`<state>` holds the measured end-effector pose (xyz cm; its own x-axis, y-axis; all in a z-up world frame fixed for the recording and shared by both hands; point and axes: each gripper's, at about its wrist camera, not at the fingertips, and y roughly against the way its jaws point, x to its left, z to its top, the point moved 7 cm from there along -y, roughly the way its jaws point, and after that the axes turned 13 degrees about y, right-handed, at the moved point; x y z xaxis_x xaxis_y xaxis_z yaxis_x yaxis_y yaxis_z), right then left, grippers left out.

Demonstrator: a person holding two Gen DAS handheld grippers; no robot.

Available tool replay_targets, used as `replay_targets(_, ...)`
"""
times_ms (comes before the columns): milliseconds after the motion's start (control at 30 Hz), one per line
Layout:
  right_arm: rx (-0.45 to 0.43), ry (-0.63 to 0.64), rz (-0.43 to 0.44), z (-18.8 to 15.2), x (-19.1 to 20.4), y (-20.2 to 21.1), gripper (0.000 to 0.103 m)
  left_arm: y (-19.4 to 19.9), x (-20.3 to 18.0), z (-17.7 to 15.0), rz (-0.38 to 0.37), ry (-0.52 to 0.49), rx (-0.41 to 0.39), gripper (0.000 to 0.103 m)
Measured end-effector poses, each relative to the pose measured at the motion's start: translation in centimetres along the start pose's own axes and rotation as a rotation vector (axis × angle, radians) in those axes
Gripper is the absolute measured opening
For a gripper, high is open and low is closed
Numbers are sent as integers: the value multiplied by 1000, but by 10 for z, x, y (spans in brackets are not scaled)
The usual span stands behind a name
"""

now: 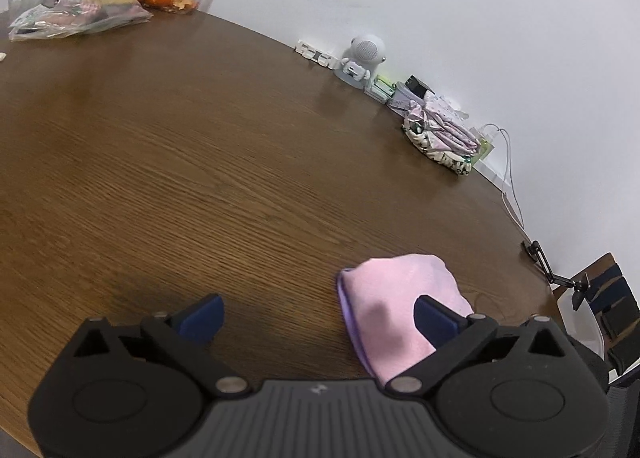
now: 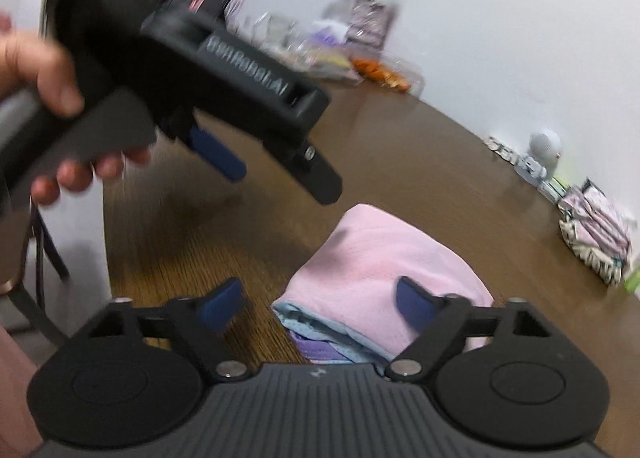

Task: Fold clothes
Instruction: 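Grasp the pink bundle with the right gripper while the left gripper grasps beside it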

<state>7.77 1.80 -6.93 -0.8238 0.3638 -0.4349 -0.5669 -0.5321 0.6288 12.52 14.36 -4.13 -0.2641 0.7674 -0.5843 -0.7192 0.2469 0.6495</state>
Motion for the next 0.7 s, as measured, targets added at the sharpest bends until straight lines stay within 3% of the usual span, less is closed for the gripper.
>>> replay_targets(133, 50, 27, 2, -1, 0, -5, 62, 2, 2, 4, -20, -7, 7, 101)
replay_targets(267, 58, 10, 26, -5, -2, -6, 57, 3, 1, 3, -36, -14, 10, 101)
replay_targets(333, 62, 2, 25, -6, -4, -7, 44, 2, 0, 1, -50, -12, 22, 101)
replay_targets(467, 53, -18, 34, -11, -13, -8, 36, -1, 0, -6, -60, -3, 58, 101)
replay_targets(600, 28, -151, 88, -15, -33, -5, 19, -6, -4, -12, -103, 51, 121, 101)
replay_targets(700, 5, -278, 143, -21, -47, -3, 18, -13, -12, -16, -129, 82, 157, 100)
